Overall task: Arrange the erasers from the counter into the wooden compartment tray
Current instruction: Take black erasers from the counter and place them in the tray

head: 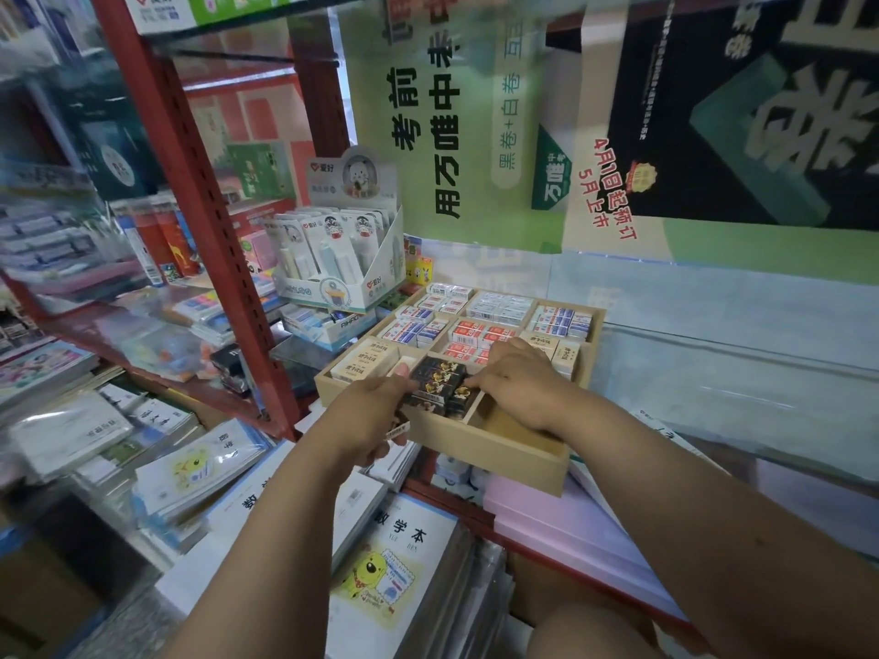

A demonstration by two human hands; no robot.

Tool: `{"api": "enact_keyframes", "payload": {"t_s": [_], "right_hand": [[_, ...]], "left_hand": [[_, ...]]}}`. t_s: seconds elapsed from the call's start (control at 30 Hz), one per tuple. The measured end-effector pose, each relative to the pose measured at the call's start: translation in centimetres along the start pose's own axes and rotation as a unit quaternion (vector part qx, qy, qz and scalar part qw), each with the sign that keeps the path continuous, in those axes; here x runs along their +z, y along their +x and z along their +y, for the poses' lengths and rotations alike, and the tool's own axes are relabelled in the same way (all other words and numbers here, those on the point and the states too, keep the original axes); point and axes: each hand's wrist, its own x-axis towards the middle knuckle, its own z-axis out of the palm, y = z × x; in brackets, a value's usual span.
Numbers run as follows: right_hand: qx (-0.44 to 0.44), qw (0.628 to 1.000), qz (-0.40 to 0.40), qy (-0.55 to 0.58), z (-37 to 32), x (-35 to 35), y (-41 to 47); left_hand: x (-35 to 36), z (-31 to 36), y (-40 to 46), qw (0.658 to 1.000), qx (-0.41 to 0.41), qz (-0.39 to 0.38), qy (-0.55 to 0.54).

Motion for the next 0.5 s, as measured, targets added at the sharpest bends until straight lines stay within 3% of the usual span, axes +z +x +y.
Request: {"api": "enact_keyframes", "payload": {"t_s": [0.17,0.3,0.5], "right_hand": [[-0.036,0.984,0.080,0.154,-1.7,-0.8,-1.2],[-0.073,0.936,0.023,0.343,-4.5,-1.2,-2.9],[-0.100,0.945,0.051,0.306,-5.4,-0.6,-3.6]], "left_hand": [[0.0,0.4,-1.0,0.969,-0.023,-0.037,-0.243],[-0.2,0.7,-1.6,0.942,0.003,-0.089,-0.325],[0.0,1.2,-1.9,0.912,0.032,-0.122,-0.391]]}}
